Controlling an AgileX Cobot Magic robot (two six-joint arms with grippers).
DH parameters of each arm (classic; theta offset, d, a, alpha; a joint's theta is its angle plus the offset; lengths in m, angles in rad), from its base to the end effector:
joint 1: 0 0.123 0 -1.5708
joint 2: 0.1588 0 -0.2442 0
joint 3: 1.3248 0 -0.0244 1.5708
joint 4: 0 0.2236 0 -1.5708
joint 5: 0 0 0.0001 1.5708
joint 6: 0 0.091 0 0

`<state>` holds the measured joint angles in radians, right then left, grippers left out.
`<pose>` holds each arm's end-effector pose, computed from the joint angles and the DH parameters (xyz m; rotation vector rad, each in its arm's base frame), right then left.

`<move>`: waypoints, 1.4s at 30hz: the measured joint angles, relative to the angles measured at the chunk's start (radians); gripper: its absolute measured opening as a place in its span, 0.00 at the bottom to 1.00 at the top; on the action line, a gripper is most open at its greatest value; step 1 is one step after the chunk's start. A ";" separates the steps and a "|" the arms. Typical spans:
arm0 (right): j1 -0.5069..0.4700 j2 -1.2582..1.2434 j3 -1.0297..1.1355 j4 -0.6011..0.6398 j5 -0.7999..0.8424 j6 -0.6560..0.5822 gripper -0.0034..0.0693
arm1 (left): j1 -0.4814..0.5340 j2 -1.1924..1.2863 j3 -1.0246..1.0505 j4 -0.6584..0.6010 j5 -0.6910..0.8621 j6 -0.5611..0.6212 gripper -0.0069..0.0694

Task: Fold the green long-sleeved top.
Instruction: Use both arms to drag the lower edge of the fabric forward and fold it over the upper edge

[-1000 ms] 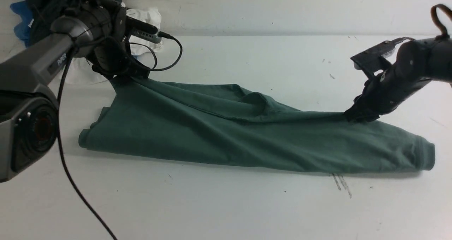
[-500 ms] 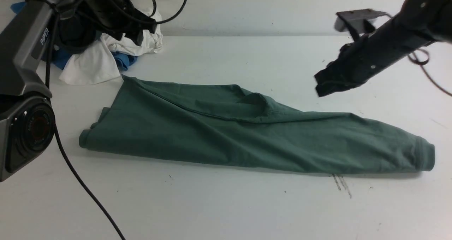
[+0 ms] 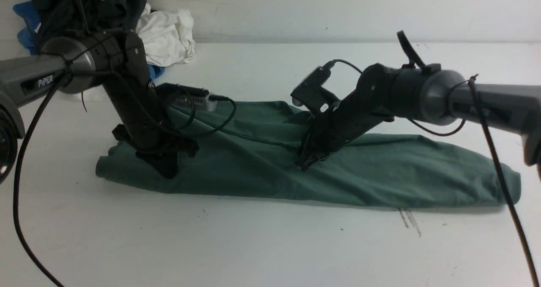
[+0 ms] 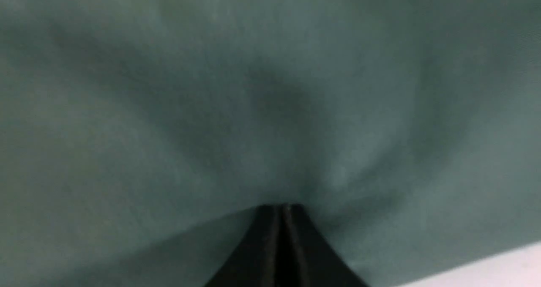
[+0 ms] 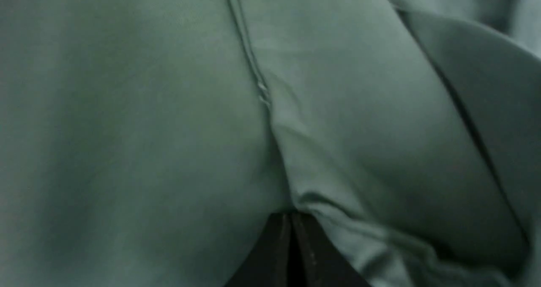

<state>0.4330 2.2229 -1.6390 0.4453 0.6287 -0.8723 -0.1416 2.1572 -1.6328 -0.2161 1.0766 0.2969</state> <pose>0.3778 0.2001 0.1285 -1.2604 2.3025 0.3141 0.3781 -0.0713 0.1407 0.5188 3.0122 -0.2884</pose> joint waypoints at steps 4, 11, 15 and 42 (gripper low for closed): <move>-0.004 0.034 0.000 -0.002 -0.284 -0.007 0.03 | 0.000 -0.025 0.049 0.006 -0.049 0.002 0.08; -0.095 0.052 -0.004 0.092 -0.610 0.217 0.03 | 0.000 -0.029 0.057 0.018 -0.055 0.002 0.08; -0.140 0.000 -0.004 0.142 -0.480 0.238 0.03 | 0.000 -0.039 0.059 0.021 -0.058 0.002 0.08; -0.183 0.001 -0.031 -0.249 0.144 0.540 0.04 | 0.001 -0.081 0.086 0.127 -0.092 -0.025 0.08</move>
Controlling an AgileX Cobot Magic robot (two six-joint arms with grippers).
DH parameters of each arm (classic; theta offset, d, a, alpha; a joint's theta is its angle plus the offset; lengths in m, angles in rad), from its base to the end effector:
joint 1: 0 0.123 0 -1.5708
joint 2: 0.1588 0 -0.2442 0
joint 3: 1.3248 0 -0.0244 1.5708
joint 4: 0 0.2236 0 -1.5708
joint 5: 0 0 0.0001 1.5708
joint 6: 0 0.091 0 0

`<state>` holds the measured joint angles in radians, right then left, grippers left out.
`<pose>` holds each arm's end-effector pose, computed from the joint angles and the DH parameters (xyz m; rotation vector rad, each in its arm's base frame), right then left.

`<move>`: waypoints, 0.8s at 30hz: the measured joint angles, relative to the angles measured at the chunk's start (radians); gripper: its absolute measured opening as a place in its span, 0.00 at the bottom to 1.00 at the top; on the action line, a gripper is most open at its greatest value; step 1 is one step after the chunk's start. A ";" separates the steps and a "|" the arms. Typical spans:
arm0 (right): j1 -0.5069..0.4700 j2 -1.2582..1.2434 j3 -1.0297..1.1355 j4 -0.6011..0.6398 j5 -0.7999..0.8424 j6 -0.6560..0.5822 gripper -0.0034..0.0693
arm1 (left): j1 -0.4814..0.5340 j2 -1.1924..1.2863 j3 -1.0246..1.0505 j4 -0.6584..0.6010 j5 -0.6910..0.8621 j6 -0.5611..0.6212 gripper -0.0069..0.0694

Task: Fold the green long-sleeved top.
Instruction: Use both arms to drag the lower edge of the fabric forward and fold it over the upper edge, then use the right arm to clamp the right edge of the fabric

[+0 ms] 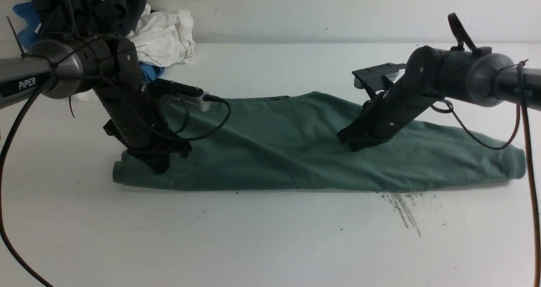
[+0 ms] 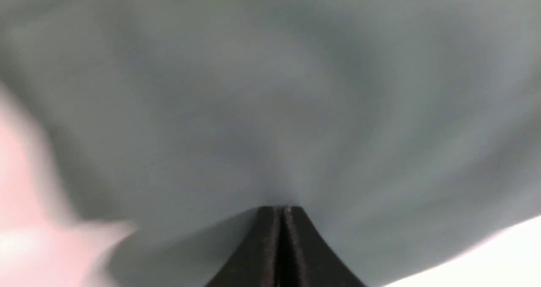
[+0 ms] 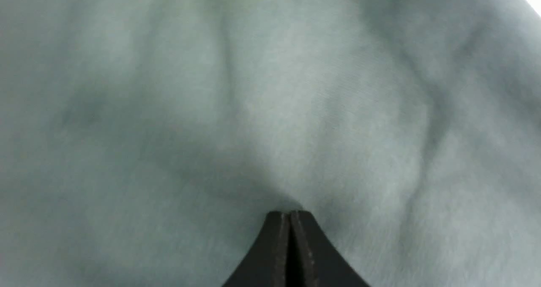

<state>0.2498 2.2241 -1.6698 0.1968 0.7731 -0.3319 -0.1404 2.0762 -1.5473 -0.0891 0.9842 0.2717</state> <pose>0.4018 0.1154 0.1271 -0.6428 2.7239 0.2062 0.3716 -0.0593 0.1520 0.5473 2.9398 -0.1019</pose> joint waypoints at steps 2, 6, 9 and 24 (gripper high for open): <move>-0.009 -0.003 0.000 -0.053 -0.006 0.040 0.04 | 0.000 0.000 0.000 0.057 0.009 -0.032 0.08; -0.036 -0.028 0.009 -0.128 0.017 0.060 0.04 | 0.000 0.000 0.000 0.152 0.010 -0.075 0.08; -0.057 -0.069 0.020 -0.162 0.053 0.062 0.04 | 0.000 0.000 0.000 0.168 0.013 -0.090 0.08; -0.519 -0.149 0.021 -0.089 0.351 0.169 0.60 | 0.000 -0.351 0.003 -0.202 0.037 0.078 0.08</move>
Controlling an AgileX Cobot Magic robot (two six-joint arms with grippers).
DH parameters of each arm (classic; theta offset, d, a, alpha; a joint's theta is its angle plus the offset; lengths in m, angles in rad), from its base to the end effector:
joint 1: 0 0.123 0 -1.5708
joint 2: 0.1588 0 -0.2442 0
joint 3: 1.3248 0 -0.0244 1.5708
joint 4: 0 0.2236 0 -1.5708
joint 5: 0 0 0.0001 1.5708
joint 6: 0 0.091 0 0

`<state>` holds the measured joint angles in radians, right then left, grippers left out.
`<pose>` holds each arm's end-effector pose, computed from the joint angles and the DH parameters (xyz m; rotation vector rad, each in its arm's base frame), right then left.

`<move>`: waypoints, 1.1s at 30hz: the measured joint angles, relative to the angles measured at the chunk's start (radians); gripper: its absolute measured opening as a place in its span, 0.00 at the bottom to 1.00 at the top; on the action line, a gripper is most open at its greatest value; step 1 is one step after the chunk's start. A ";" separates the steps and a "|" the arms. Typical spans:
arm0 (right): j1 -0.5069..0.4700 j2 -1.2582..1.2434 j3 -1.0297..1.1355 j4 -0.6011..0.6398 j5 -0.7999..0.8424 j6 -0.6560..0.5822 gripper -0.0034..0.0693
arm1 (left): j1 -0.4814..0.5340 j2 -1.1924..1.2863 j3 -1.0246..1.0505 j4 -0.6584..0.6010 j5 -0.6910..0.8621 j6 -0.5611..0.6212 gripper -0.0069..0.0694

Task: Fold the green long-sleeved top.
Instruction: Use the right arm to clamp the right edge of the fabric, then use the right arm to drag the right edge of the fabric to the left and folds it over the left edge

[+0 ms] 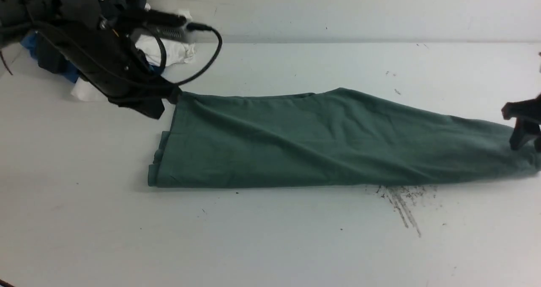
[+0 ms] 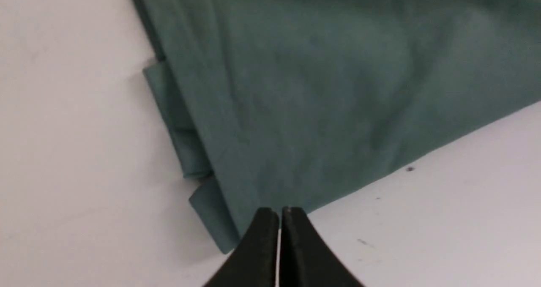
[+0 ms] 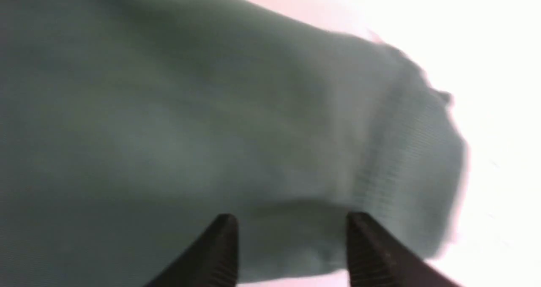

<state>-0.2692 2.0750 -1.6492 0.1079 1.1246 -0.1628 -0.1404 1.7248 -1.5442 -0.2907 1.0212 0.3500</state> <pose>0.3678 -0.0923 0.1742 0.2224 3.0050 0.1123 0.3339 -0.0697 0.2803 0.5197 2.5936 -0.3105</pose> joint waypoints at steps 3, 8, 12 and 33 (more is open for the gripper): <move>-0.036 0.009 0.000 0.005 -0.014 0.000 0.74 | 0.000 -0.092 0.000 -0.046 0.025 0.048 0.08; -0.062 0.048 0.000 0.009 -0.084 0.000 0.78 | 0.000 -0.212 0.002 -0.058 0.096 0.074 0.08; -0.069 0.116 -0.001 0.039 -0.083 -0.002 0.72 | 0.000 -0.297 0.061 -0.059 0.137 0.081 0.08; 0.007 -0.323 0.000 0.010 -0.049 -0.028 0.06 | 0.000 -0.905 0.769 0.170 -0.125 -0.027 0.08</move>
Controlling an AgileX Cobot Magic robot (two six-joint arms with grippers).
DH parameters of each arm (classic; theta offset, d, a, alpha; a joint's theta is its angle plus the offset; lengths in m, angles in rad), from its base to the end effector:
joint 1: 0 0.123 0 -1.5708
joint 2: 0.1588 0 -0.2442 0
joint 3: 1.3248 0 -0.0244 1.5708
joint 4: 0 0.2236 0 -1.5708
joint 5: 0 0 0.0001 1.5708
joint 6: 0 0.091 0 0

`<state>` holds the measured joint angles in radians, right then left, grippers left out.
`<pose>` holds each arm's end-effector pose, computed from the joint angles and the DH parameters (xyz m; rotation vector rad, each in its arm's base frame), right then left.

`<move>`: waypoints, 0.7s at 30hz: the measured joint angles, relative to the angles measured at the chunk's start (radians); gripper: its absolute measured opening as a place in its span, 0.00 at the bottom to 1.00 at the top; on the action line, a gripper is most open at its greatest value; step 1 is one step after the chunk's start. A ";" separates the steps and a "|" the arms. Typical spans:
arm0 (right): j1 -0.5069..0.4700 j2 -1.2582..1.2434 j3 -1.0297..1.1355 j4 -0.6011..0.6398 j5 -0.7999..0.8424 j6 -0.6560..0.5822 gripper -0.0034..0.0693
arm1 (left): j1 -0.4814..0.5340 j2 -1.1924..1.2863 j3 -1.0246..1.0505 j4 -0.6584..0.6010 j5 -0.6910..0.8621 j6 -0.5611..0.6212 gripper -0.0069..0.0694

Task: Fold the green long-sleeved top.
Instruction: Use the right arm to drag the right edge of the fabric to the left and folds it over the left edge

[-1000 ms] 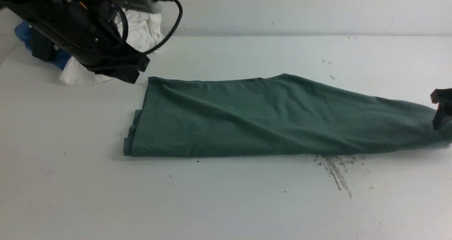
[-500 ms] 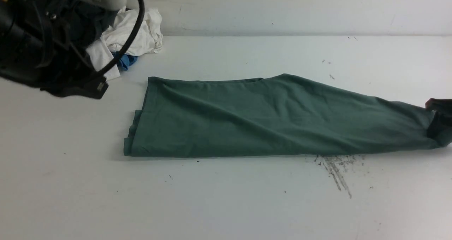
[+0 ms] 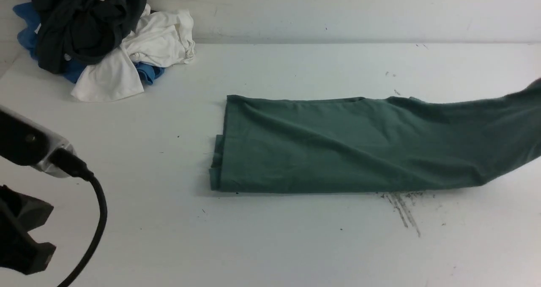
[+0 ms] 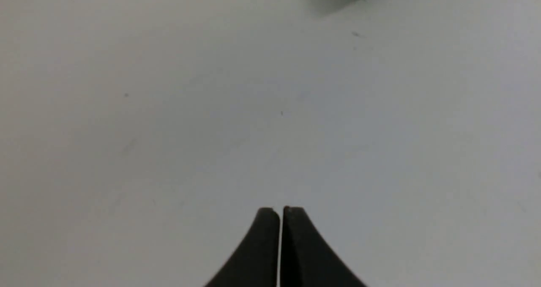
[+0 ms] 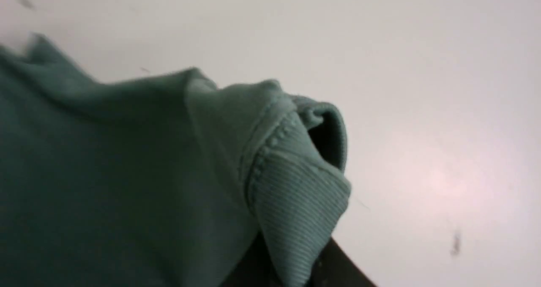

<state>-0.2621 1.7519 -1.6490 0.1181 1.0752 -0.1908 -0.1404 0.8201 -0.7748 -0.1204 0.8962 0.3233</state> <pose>0.3379 -0.0809 0.2939 0.1351 2.6452 0.0065 0.1432 -0.0289 0.2912 0.5083 2.3635 -0.0646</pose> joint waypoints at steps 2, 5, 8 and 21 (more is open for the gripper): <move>0.058 -0.031 -0.001 0.032 -0.008 0.000 0.06 | 0.000 -0.003 0.017 0.000 -0.052 -0.021 0.08; 0.285 -0.078 -0.001 0.156 -0.056 -0.001 0.06 | 0.000 0.002 0.037 0.000 -0.149 -0.062 0.08; 0.469 -0.034 -0.001 0.236 -0.125 -0.001 0.06 | 0.000 0.003 0.037 -0.007 -0.167 -0.071 0.08; 0.819 0.333 0.001 0.508 -0.505 -0.139 0.17 | 0.000 -0.002 0.039 -0.026 -0.161 -0.076 0.08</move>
<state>0.5573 2.0852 -1.6479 0.6264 0.5705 -0.3302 -0.1404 0.8180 -0.7361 -0.1468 0.7354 0.2477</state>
